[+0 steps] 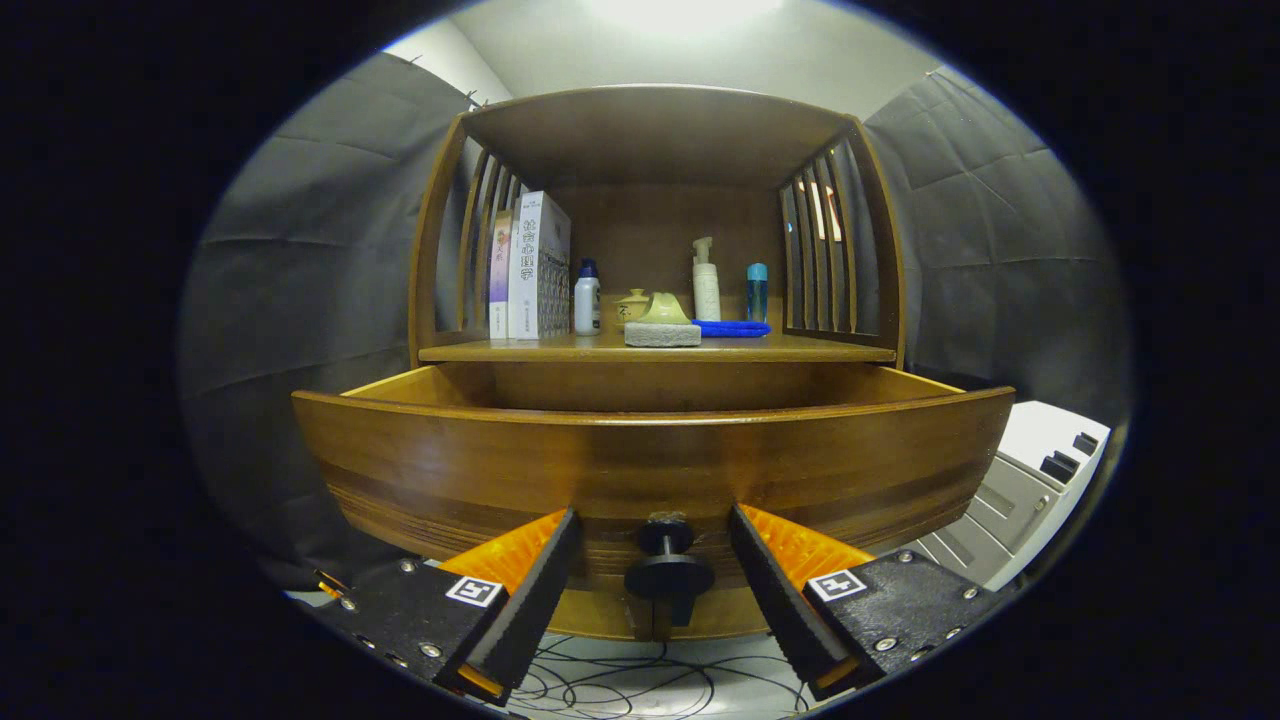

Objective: Pull open the drawer, take out the items inside it, and place them on the countertop above the cabinet.

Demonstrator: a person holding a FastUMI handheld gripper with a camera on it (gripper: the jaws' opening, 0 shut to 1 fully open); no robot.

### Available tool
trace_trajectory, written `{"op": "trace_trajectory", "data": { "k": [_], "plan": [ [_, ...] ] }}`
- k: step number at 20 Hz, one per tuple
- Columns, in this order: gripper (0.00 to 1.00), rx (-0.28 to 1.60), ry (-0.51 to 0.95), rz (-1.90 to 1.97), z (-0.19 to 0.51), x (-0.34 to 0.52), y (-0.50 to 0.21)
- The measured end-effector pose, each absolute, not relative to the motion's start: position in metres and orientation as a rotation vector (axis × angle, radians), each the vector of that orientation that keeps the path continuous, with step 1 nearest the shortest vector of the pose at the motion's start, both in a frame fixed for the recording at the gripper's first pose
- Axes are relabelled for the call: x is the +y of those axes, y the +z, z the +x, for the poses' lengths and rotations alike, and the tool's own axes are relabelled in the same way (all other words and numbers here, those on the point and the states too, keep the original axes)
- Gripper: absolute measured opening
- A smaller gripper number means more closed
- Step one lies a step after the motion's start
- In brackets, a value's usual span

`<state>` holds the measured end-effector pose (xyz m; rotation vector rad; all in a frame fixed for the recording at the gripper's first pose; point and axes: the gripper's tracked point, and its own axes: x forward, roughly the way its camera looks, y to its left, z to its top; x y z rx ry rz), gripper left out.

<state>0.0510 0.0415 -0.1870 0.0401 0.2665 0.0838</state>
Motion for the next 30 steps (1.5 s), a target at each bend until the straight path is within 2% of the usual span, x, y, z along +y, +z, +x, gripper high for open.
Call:
{"op": "trace_trajectory", "data": {
  "k": [30],
  "plan": [
    [0.94,0.260,0.086,0.100,0.145,0.047,-0.188]
  ]
}}
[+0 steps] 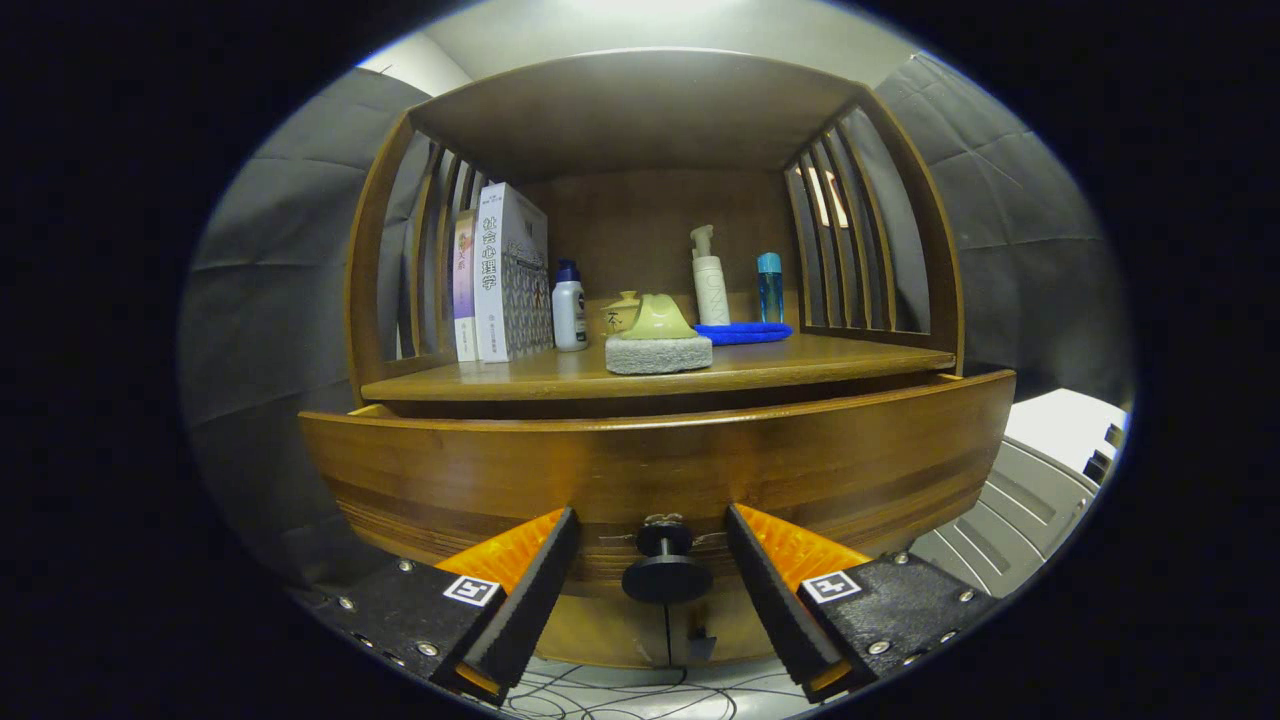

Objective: Pull open the drawer, take out the items inside it, and place them on the countertop above the cabinet.

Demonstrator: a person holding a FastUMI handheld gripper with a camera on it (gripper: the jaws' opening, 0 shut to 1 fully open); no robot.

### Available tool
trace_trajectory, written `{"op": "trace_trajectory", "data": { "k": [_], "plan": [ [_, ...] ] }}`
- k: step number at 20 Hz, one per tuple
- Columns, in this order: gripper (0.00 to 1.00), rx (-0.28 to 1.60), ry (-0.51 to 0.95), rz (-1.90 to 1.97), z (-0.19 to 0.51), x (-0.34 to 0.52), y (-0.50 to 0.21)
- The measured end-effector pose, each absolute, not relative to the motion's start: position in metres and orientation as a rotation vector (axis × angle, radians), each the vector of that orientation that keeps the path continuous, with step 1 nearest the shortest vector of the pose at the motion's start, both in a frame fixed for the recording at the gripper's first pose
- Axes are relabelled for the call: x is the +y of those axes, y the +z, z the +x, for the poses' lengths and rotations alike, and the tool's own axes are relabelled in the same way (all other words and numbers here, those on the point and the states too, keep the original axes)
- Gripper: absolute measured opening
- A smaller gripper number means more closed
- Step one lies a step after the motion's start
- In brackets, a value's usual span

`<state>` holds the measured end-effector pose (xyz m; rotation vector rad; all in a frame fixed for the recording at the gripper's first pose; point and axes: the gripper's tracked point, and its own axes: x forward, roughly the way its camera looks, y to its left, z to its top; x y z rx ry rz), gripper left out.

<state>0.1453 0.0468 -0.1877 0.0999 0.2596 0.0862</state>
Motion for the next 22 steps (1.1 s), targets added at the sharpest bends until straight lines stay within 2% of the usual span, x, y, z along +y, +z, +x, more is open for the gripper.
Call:
{"op": "trace_trajectory", "data": {
  "k": [22],
  "plan": [
    [0.95,0.261,0.067,0.120,0.201,0.054,-0.195]
  ]
}}
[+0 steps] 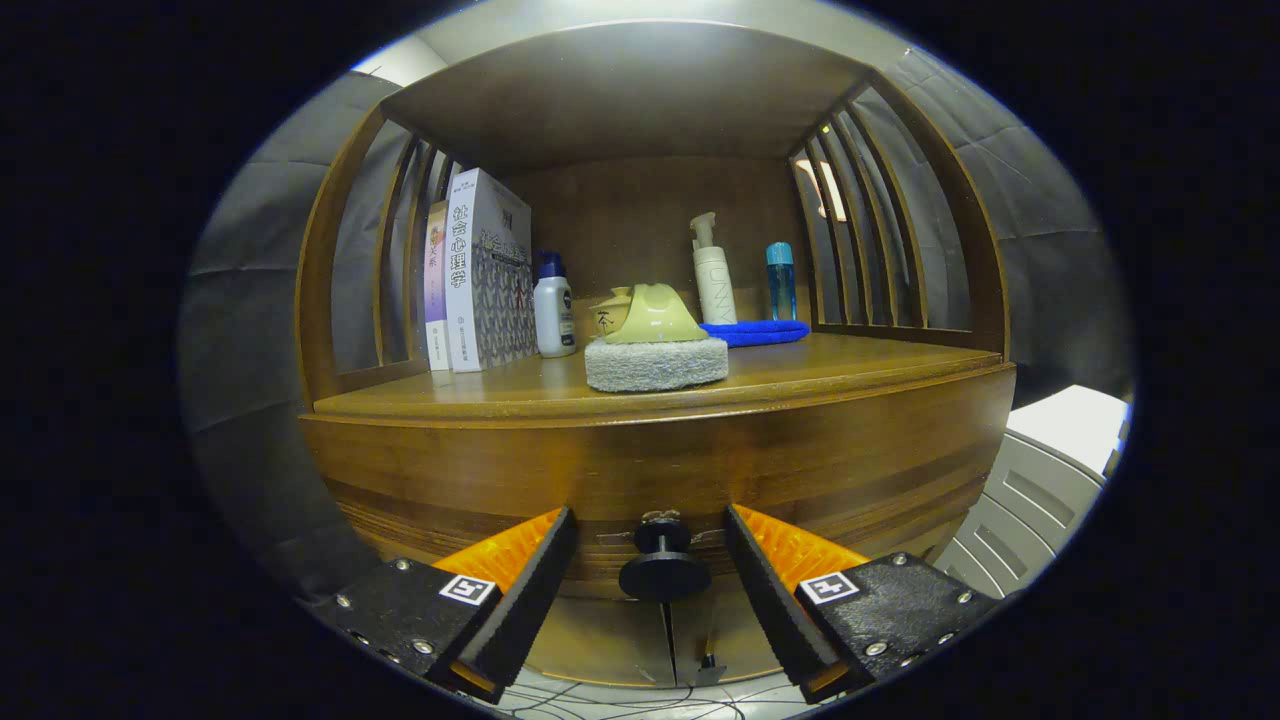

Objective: Pull open the drawer, take out the items inside it, and place them on the countertop above the cabinet.

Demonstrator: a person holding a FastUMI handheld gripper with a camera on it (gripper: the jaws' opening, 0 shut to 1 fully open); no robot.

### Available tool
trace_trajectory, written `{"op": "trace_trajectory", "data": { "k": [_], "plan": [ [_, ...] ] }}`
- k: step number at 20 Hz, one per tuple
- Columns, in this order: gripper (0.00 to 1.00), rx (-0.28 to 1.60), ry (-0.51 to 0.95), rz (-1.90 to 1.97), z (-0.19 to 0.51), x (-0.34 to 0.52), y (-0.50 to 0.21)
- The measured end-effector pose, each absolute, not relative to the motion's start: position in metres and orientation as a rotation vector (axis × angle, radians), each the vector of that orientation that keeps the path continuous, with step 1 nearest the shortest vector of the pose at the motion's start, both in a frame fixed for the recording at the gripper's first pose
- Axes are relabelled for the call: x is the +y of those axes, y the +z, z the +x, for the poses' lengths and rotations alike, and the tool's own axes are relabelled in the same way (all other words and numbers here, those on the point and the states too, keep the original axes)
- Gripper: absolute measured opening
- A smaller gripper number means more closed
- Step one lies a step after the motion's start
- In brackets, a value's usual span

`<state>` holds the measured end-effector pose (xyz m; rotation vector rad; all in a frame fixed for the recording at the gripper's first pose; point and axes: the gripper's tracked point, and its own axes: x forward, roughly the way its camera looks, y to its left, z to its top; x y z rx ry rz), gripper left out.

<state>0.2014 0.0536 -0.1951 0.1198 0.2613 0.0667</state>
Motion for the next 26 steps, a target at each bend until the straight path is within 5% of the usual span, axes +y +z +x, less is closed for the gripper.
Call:
{"op": "trace_trajectory", "data": {
  "k": [26],
  "plan": [
    [0.94,0.144,-0.019,0.081,0.065,0.016,-0.024]
  ]
}}
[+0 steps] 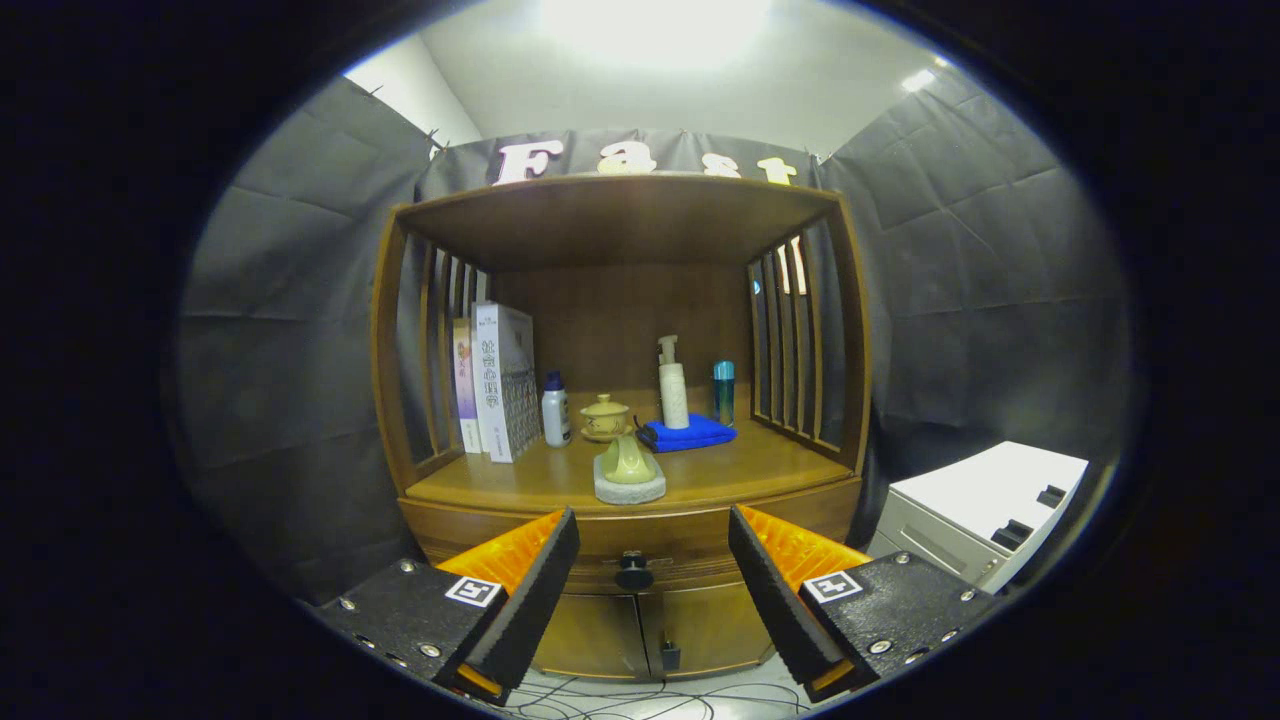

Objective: Pull open the drawer, take out the items inside it, and place them on the countertop above the cabinet.

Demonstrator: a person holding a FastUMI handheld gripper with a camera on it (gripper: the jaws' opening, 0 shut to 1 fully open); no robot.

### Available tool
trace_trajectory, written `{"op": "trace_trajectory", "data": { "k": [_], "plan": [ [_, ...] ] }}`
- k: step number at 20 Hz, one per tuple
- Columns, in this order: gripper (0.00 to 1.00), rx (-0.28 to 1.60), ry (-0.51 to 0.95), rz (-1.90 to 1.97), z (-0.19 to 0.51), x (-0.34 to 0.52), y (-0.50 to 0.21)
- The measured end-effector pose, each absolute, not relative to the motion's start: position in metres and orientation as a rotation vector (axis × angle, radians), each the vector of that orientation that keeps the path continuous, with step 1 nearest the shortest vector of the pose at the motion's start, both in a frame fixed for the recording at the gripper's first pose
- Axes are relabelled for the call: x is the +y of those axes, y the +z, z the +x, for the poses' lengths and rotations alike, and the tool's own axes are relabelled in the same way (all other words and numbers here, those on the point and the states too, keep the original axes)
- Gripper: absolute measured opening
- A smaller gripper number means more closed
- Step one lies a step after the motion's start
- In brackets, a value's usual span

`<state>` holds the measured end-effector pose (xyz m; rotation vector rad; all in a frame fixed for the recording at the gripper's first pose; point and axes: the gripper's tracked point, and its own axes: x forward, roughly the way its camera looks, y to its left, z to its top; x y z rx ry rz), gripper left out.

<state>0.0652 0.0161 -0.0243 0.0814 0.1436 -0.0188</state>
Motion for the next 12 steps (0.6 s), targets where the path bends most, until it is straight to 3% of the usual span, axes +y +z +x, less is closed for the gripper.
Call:
{"op": "trace_trajectory", "data": {
  "k": [12],
  "plan": [
    [0.94,0.095,0.021,0.030,0.016,0.033,0.015]
  ]
}}
